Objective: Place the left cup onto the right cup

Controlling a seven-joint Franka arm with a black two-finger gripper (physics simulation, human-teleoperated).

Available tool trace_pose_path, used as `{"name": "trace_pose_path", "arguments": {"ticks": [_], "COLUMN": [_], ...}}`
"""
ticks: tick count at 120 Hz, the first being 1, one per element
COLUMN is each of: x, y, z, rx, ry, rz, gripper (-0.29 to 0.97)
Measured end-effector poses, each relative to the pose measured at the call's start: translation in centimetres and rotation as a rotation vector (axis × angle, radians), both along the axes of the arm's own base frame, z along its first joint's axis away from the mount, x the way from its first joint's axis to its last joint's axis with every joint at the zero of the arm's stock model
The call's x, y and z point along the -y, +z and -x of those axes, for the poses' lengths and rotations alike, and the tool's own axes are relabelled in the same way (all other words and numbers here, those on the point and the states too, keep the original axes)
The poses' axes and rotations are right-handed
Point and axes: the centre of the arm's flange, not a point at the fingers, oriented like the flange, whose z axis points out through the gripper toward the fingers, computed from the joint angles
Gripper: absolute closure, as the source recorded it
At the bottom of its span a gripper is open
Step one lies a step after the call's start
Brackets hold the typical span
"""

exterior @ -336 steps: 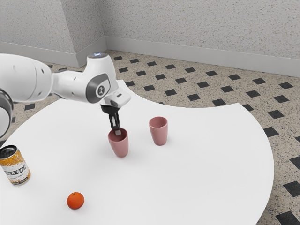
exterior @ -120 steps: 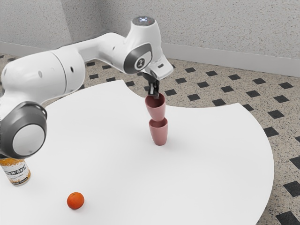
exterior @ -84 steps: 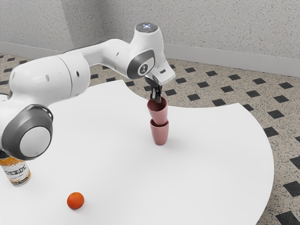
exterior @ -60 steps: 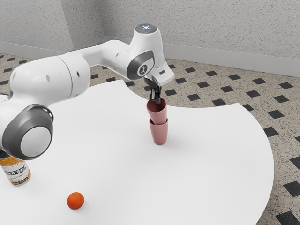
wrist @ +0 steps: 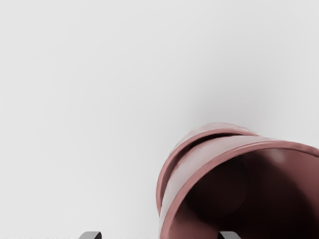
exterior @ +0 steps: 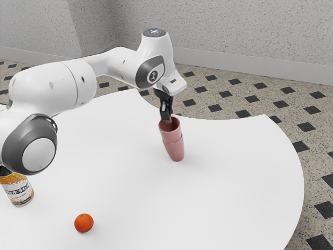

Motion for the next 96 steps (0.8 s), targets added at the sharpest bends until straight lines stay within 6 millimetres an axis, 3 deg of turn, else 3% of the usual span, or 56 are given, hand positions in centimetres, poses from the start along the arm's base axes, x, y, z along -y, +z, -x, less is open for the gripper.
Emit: {"name": "trace_pose_path", "arguments": {"ticks": [17,40,64,84,96], "x": [0.0,0.0,0.5,0.0,-0.9], "y": [-0.1,-0.2,2.8,7.0,8.0], "z": [0.1,0.1,1.5,4.8,6.7], "rx": [-0.007,-0.013,-0.01,-0.032,-0.066], "ry": [-0.008,-0.017,-0.029,-0.015,0.014], "rz": [-0.002,-0.006,-0.011,-0.016,-0.015], "gripper": [0.2,0.08,0.03,0.01,0.01]}}
